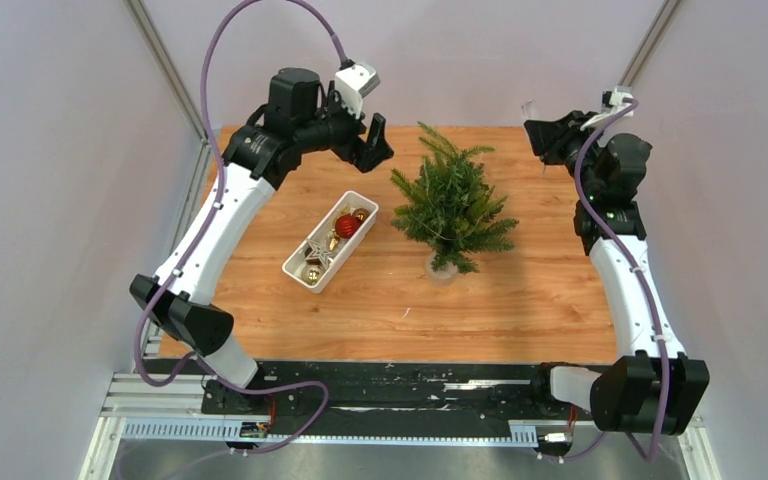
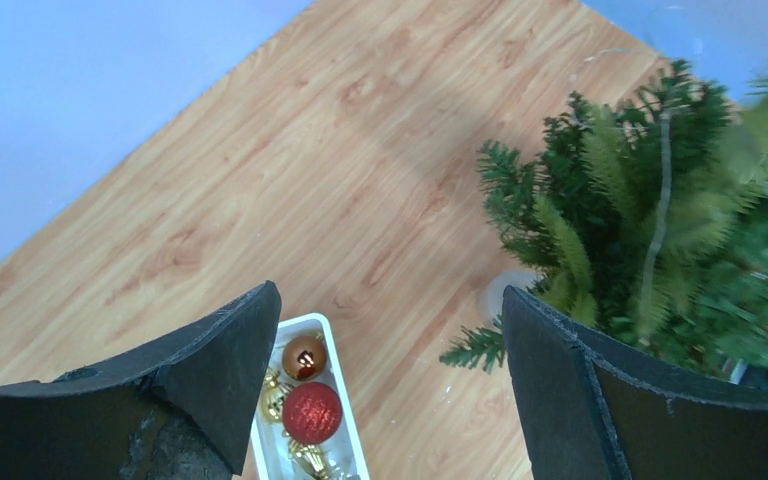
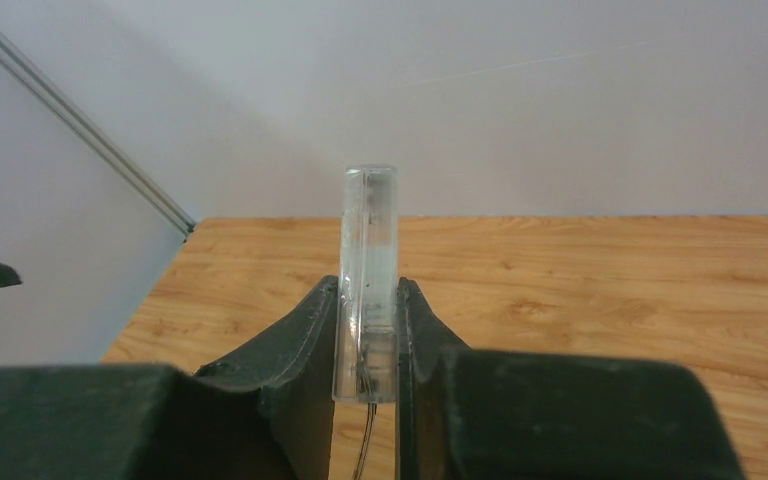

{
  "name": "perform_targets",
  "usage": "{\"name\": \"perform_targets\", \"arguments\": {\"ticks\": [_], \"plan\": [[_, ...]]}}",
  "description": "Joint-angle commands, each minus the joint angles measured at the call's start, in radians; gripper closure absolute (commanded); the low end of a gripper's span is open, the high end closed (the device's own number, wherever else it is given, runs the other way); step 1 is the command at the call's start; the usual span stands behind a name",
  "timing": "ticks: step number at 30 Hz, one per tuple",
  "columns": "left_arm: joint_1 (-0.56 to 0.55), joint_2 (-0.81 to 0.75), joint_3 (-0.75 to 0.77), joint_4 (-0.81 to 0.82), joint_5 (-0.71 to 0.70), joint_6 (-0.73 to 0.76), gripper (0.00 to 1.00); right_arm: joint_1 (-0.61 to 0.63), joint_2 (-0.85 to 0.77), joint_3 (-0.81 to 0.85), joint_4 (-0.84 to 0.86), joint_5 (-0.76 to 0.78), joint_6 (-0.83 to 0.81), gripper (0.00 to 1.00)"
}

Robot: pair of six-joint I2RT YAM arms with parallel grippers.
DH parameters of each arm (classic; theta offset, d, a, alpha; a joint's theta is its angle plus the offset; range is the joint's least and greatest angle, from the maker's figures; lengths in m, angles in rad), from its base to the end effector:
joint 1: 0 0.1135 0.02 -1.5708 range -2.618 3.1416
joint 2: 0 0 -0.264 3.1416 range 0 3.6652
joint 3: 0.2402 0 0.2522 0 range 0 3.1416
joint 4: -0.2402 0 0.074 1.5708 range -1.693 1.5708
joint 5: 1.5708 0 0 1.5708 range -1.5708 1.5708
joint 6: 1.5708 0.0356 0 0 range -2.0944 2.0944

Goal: Decorate the small christmas tree
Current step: Wrap the decoration item around the Christmas tree.

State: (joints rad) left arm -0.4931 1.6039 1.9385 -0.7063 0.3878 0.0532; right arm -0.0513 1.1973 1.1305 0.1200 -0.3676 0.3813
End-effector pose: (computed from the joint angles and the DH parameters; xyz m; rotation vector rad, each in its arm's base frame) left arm 0.2932 -0.1728 0.4756 0.7798 1.8112 -0.6660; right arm 0.2795 -0.0015 0.4085 0.0351 1.5453 0.5409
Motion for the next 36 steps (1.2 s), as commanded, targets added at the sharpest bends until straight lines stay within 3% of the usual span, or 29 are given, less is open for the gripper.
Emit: {"name": "perform_targets", "arguments": {"ticks": [1,8,13,20,28,36], "plan": [[0.001,0.083,0.032,0.024,-0.01,-0.001,0.11,0.032,0.052,0.078,0.047,-0.066,0.017,1.0],[0.001,0.097,0.081,0.036,-0.02,0.003,0.11,0.048,0.049,0.09,0.041,-0.068,-0.009,1.0],[0.002,0.071,0.134,-0.004,0.017,-0.018,0.1,0.048,0.043,0.085,0.016,0.033,-0.044,1.0],[0.001,0.011,0.192,-0.081,0.074,-0.071,0.11,0.113,0.164,0.323,0.031,-0.033,-0.034,1.0],[-0.014,-0.149,0.023,-0.126,0.205,-0.253,0.17,0.172,0.192,0.399,0.024,-0.016,-0.076,1.0],[-0.185,-0.139,-0.093,-0.153,0.161,-0.252,0.17,0.174,0.186,0.38,0.026,-0.01,-0.077,1.0]]}}
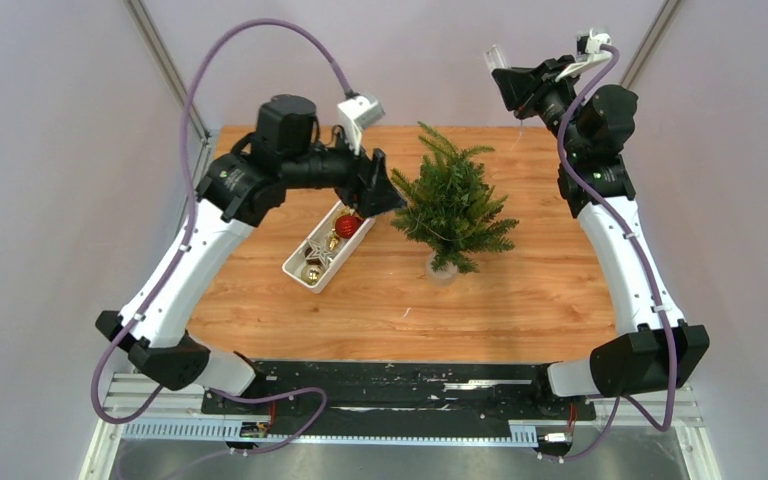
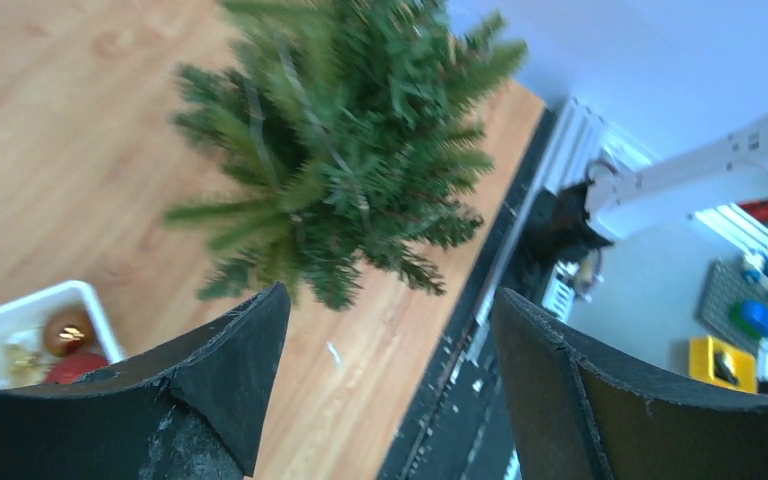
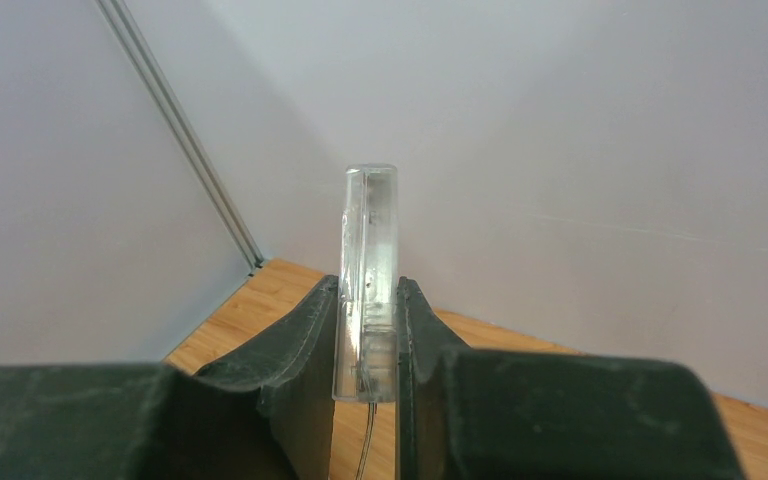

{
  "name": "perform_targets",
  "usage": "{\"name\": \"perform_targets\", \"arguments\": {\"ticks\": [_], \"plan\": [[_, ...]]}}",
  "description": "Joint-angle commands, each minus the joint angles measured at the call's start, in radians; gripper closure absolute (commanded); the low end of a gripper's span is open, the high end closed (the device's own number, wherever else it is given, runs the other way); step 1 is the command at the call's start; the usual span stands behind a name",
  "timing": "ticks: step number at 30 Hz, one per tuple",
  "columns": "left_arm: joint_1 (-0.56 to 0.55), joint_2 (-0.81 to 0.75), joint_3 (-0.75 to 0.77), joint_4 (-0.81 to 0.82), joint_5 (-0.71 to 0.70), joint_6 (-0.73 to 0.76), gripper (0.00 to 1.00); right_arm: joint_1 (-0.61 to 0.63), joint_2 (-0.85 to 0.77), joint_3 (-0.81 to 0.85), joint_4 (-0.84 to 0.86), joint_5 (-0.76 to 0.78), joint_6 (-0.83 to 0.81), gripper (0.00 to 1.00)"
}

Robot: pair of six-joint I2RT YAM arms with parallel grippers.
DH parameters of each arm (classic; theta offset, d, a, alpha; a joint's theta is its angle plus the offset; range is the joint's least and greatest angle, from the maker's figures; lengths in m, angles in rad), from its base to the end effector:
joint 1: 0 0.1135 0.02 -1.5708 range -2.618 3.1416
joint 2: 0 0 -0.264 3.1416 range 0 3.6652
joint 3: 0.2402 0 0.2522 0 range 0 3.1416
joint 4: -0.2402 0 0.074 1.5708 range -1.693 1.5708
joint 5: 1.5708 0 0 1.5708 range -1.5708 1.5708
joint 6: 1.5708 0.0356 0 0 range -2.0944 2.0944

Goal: Decorate the small christmas tree
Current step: Wrap the decoration item around the Christmas tree.

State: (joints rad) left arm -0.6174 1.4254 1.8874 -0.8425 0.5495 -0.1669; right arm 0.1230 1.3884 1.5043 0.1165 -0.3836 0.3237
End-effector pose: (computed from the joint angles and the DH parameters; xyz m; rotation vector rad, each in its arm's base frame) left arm 0.2104 -0.1722 0.4989 0.8205 1.8683 -1.0407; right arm 0.3086 0.0516 0.4857 -0.1936 1.3700 0.6308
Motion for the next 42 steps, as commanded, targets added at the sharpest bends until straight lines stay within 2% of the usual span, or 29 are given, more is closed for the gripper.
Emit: {"name": "perform_targets", "arguments": {"ticks": [1,5,10,13,17,20,23,25,26,32,42], "plan": [[-0.07,0.053,-0.054,-0.007,-0.018,-0.035,0.17,-0.001,-0.007,0.005,0.029,0.006,-0.021,1.0],[-0.076,0.09,-0.061,0.055,-0.069,-0.035,0.21,-0.001,-0.014,-0.003,0.029,0.0,-0.026,1.0],[-0.097,0.129,-0.043,0.08,-0.063,-0.045,0.29,0.0,-0.019,-0.013,0.029,0.006,-0.039,1.0],[-0.1,0.141,-0.041,0.086,-0.071,-0.06,0.38,0.0,-0.017,-0.016,0.031,0.004,-0.038,1.0],[-0.099,0.15,-0.034,0.089,-0.063,-0.07,0.45,-0.001,-0.02,-0.02,0.032,0.001,-0.04,1.0],[-0.1,0.151,-0.021,0.089,-0.056,-0.079,0.57,-0.001,-0.02,-0.023,0.032,0.002,-0.041,1.0],[-0.1,0.154,-0.019,0.087,-0.061,-0.09,0.61,-0.001,-0.019,-0.024,0.032,0.002,-0.041,1.0],[-0.099,0.156,-0.022,0.084,-0.062,-0.096,0.68,-0.002,-0.017,-0.019,0.032,0.003,-0.045,1.0],[-0.099,0.156,-0.022,0.082,-0.063,-0.097,0.76,-0.002,-0.017,-0.017,0.031,0.004,-0.048,1.0],[-0.099,0.148,-0.002,0.064,-0.07,-0.093,0.91,-0.002,-0.024,-0.01,0.025,0.002,-0.06,1.0],[-0.073,0.078,-0.047,0.034,-0.169,0.0,0.83,-0.003,-0.02,-0.003,0.023,-0.01,-0.063,1.0]]}}
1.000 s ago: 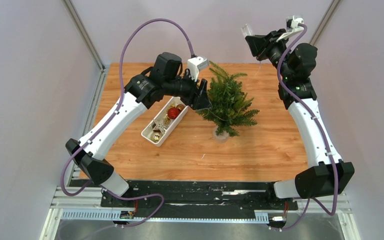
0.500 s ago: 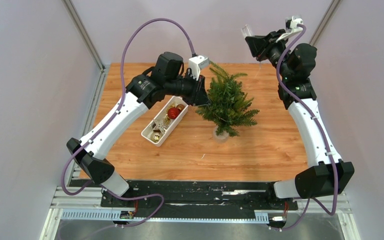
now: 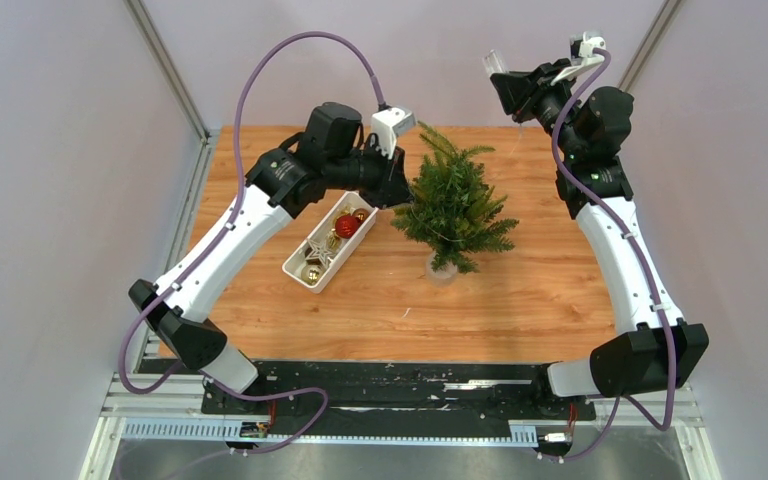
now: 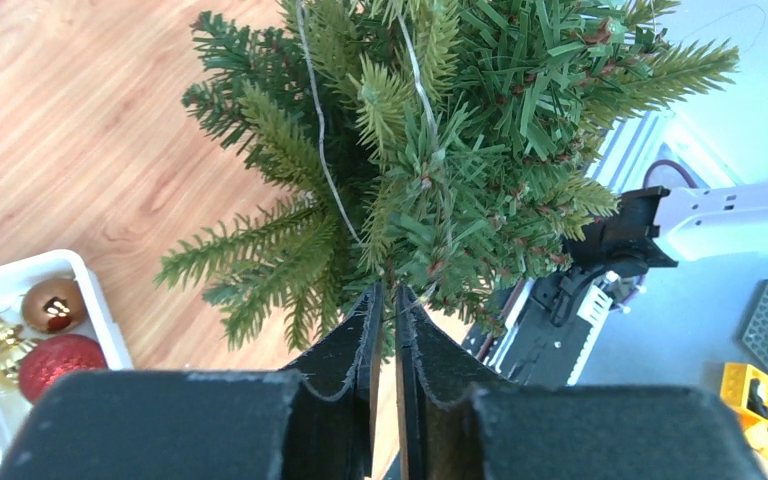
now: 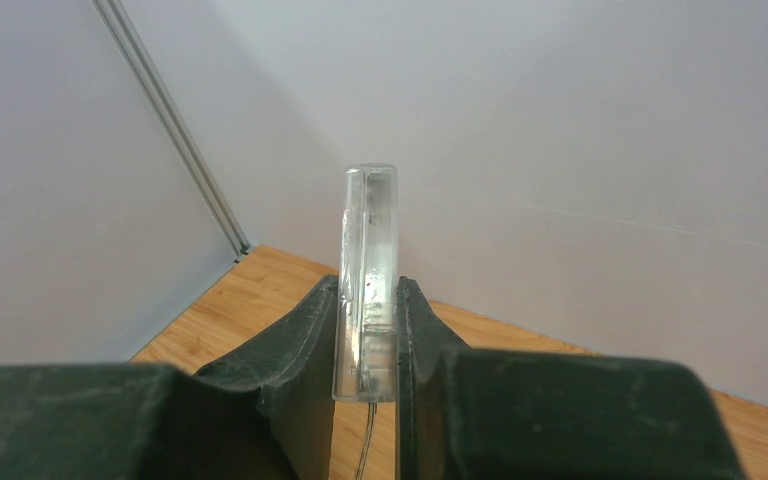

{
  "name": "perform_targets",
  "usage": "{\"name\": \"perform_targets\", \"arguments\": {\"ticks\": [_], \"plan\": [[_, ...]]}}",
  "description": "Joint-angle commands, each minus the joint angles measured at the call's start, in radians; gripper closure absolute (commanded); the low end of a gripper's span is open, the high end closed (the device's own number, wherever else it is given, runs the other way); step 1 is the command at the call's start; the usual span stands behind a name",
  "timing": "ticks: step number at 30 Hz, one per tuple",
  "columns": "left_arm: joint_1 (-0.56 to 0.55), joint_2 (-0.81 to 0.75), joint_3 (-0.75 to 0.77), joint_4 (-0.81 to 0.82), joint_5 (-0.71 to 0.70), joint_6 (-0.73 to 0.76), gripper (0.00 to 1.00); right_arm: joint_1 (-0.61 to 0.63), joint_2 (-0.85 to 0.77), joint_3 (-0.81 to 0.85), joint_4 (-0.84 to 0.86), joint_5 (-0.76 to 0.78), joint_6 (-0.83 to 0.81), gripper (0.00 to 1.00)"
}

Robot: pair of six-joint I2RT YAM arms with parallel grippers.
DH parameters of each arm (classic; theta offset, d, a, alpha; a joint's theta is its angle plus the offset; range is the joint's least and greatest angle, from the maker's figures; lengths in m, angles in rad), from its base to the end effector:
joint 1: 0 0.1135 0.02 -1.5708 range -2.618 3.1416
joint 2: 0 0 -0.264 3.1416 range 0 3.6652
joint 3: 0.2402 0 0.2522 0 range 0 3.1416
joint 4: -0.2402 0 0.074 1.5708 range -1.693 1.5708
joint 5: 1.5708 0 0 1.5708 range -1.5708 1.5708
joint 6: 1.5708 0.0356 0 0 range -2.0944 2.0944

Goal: Decorate the small christmas tree
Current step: Wrap the decoration item around the Christmas tree.

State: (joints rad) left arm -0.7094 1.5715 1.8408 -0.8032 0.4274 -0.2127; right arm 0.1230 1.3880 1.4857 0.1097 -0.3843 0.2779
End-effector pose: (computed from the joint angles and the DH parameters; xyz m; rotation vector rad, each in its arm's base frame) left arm 0.2423 -0.2274 0.4464 0.8037 2.0626 -0.9846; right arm 0.3106 0.0519 0.4787 -0.2208 1.3869 0.5954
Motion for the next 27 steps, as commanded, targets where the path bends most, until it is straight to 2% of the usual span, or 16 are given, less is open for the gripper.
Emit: {"name": "perform_targets", "arguments": {"ticks": [1,5,9,13,16,17,23,27], "plan": [[0.031,-0.072,-0.002,-0.005,-0.049,0.047,0.8,-0.003,-0.02,0.018,0.03,-0.012,-0.017,1.0],[0.047,-0.084,-0.02,0.003,-0.037,0.052,0.71,-0.002,-0.02,0.02,0.028,-0.025,-0.022,1.0],[0.048,-0.078,-0.034,0.009,-0.023,0.054,0.68,-0.002,-0.022,0.017,0.028,-0.026,-0.02,1.0],[0.05,-0.074,-0.033,0.015,-0.025,0.059,0.8,-0.003,-0.024,0.019,0.029,-0.032,-0.019,1.0],[0.05,-0.074,-0.025,0.015,-0.03,0.068,0.96,-0.003,-0.024,0.021,0.028,-0.036,-0.017,1.0],[0.051,-0.074,-0.021,0.013,-0.031,0.069,0.99,-0.002,-0.022,0.024,0.028,-0.038,-0.016,1.0],[0.075,-0.083,0.034,0.015,-0.03,0.086,1.0,-0.003,0.002,0.085,0.055,-0.061,0.024,1.0],[0.113,-0.076,0.044,0.027,-0.052,0.088,1.0,-0.003,0.025,0.116,0.155,-0.105,0.09,1.0]]}}
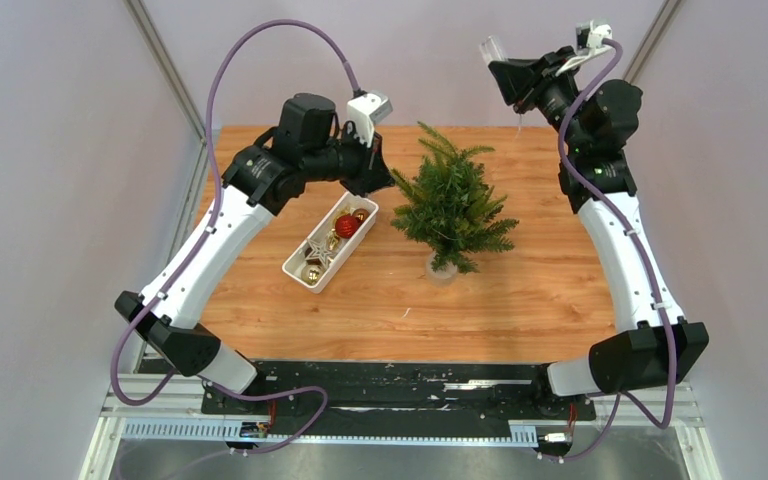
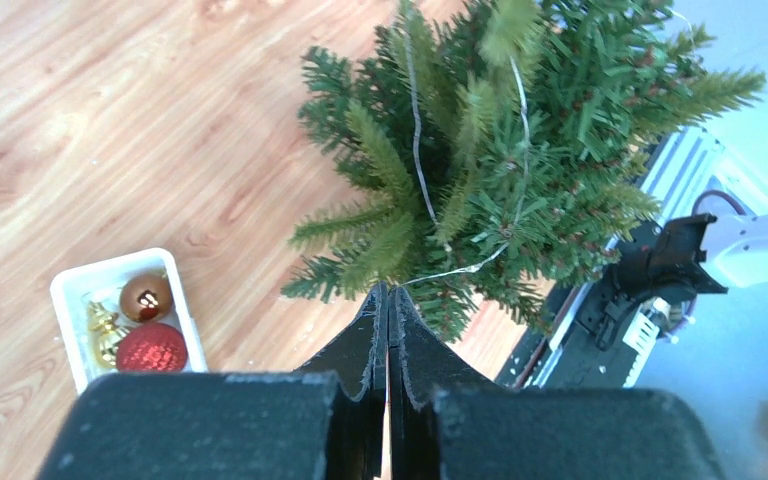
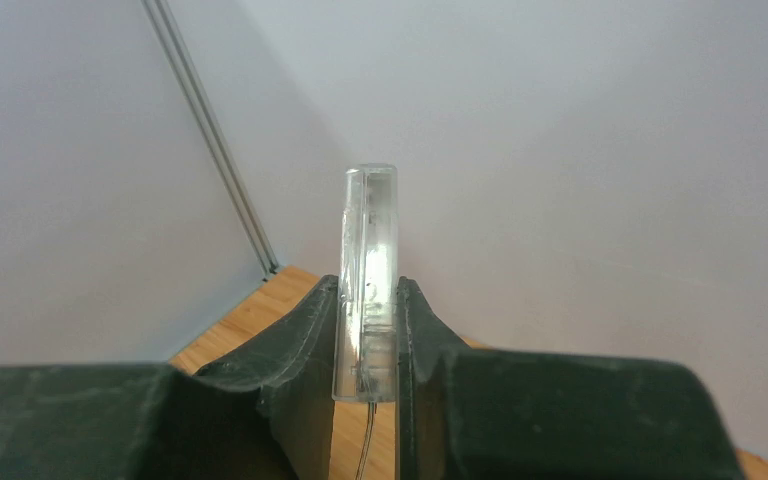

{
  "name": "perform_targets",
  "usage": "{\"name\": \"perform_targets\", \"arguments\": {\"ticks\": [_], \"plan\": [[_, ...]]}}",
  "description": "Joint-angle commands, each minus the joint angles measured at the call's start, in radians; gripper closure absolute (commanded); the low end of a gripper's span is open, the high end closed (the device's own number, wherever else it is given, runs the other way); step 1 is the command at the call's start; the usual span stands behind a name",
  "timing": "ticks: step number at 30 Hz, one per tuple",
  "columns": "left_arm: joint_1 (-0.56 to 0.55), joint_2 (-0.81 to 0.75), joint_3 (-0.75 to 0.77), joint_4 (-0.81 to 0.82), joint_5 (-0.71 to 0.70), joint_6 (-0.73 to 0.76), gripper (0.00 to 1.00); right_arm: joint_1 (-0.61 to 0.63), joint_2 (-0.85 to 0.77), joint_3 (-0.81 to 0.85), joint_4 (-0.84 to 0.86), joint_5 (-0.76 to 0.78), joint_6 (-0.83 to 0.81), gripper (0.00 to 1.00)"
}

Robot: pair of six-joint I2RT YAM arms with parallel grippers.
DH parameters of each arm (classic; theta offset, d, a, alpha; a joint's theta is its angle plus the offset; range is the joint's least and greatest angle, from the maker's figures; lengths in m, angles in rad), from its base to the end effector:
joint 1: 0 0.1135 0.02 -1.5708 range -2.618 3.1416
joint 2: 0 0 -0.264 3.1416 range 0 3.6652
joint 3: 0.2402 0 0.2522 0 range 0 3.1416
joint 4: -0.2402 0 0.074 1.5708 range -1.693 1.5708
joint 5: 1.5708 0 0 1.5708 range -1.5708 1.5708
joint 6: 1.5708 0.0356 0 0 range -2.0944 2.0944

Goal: Decorate the small christmas tree
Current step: Wrap the decoration item around the Christmas tree.

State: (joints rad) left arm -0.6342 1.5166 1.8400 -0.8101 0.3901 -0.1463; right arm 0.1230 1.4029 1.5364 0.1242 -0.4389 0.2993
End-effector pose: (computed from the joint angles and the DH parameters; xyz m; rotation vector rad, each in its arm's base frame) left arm 0.2444 -0.1966 0.4618 0.7573 1.9974 -0.8735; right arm 0.3092 0.0535 0.4929 -0.2629 1.3411 0.6434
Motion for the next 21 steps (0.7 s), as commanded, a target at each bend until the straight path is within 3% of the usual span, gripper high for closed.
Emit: {"name": "perform_targets", "arguments": {"ticks": [1,8,11,18,21], "plan": [[0.044,-0.02,0.043,0.042,-0.015,0.021,1.0,-0.003,0.013,0.064,0.176,-0.054,0.082,1.0],[0.102,0.02,0.065,0.073,-0.02,0.02,1.0,-0.003,0.084,0.119,0.285,-0.064,0.15,1.0],[0.117,0.03,0.082,0.08,-0.009,0.026,1.0,-0.003,0.101,0.183,0.254,-0.066,0.134,1.0],[0.118,0.017,0.035,0.079,0.162,0.007,1.0,-0.003,-0.024,0.066,0.234,-0.033,0.015,1.0],[0.118,0.017,0.054,0.079,0.175,0.002,1.0,-0.005,-0.067,0.076,0.175,0.012,-0.053,1.0]]}}
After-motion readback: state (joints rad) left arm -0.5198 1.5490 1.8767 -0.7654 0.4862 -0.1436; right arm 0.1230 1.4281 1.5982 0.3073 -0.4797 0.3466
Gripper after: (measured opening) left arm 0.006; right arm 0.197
